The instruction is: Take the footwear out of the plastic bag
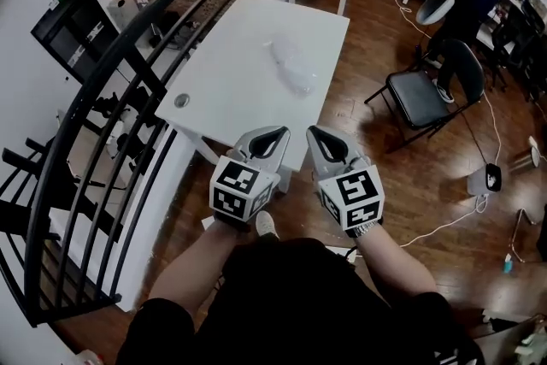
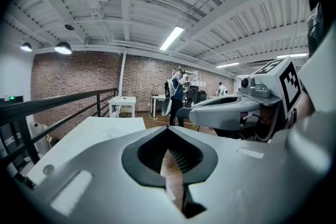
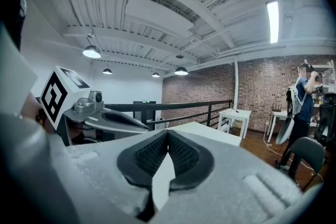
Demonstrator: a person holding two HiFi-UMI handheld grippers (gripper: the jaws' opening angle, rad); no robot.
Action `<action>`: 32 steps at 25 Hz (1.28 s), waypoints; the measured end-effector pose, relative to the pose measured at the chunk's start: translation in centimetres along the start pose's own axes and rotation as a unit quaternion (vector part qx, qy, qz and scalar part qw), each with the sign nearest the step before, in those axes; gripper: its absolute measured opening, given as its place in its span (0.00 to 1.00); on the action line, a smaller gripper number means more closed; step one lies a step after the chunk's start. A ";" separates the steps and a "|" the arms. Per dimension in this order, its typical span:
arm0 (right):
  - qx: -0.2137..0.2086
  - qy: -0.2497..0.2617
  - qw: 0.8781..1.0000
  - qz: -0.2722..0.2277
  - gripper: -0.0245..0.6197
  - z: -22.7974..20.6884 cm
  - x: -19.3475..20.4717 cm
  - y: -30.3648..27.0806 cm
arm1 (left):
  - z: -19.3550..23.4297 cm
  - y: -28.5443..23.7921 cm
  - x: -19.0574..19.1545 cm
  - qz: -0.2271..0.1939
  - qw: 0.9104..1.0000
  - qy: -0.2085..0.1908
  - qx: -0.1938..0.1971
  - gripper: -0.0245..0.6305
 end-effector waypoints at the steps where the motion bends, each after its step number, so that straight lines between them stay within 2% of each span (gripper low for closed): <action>1: 0.002 0.000 1.000 0.003 0.02 -0.1 -0.2 -1.1 | 1.1 -0.4 -0.1 0.001 1.000 0.002 0.002 0.06; 12: 0.038 0.001 0.999 0.032 0.02 -2.3 -1.8 -11.0 | 10.8 -4.6 -1.2 0.015 0.999 0.008 0.040 0.06; 18: 0.042 -0.005 0.998 0.046 0.02 -3.5 -1.6 -13.7 | 13.2 -6.6 -1.1 0.022 0.998 0.017 0.048 0.06; 27: 0.025 -0.023 0.998 0.062 0.02 -8.2 -0.2 -16.7 | 15.3 -11.7 -1.7 0.043 0.998 0.025 0.028 0.06; 32: -0.002 -0.044 0.996 0.072 0.02 -11.3 1.3 -19.5 | 16.9 -15.3 -1.4 0.076 0.997 0.020 0.003 0.06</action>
Point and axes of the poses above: the fingertips, and each gripper's own axes: y backward along the fingers, z to its left, x out of its underside, the point moved 8 cm from there along y, backward along the fingers, and after that the axes turned 3 degrees about -z, right-handed, at the moved point
